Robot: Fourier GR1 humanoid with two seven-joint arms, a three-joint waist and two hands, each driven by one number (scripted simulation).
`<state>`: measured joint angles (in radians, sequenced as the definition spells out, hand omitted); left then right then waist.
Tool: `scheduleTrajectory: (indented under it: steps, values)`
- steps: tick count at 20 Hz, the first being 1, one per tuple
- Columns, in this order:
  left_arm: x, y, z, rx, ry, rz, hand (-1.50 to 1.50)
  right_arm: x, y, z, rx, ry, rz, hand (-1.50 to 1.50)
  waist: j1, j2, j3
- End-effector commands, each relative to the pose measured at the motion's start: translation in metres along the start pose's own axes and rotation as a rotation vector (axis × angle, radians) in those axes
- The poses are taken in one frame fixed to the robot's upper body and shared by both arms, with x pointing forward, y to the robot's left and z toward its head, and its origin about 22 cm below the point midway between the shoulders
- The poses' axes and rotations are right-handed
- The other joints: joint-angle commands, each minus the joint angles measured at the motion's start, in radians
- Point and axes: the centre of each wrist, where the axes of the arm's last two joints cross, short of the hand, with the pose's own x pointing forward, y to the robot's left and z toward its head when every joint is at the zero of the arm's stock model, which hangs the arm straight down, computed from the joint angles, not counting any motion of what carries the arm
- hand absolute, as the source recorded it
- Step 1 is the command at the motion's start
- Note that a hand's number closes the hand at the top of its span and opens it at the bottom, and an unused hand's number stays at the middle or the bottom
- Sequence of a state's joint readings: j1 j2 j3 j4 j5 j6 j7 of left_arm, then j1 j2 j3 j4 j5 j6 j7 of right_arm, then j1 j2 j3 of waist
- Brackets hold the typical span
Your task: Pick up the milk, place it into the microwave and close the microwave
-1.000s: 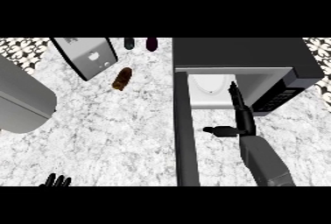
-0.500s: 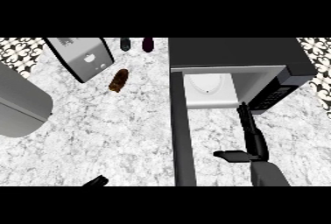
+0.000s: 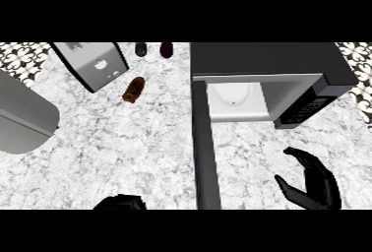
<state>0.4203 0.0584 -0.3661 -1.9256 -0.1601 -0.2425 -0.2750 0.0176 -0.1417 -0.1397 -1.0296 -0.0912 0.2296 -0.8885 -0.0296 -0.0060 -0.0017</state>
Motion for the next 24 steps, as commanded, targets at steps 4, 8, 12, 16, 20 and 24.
scheduleTrajectory:
  steps: [4,8,12,16,20,24]
  values:
    - [-0.008,-0.029,-0.060,-0.074,0.011,-0.083,1.50,0.058,-0.037,0.022,-0.052,-0.048,-0.021,-1.50,0.008,0.004,0.001]
    - [-0.028,-0.038,-0.091,-0.169,0.020,-0.114,1.50,0.078,-0.056,0.015,-0.074,-0.046,-0.001,-1.50,0.011,0.006,0.001]
    - [-0.030,-0.067,-0.129,-0.201,-0.044,-0.213,1.50,0.080,-0.059,0.008,-0.047,-0.077,0.042,-1.50,0.005,0.008,0.001]
    - [-0.032,-0.098,-0.145,-0.291,0.020,-0.231,1.50,0.099,-0.076,0.011,0.000,-0.103,0.031,-1.50,-0.012,0.010,0.001]
    - [-0.051,-0.111,-0.155,-0.288,0.092,-0.286,1.50,0.107,-0.070,0.000,0.008,-0.125,0.023,-1.50,-0.015,0.012,0.001]
    - [-0.050,-0.129,-0.156,-0.314,0.171,-0.261,1.50,0.127,-0.070,-0.017,0.092,-0.154,-0.021,-1.50,-0.046,0.015,0.000]
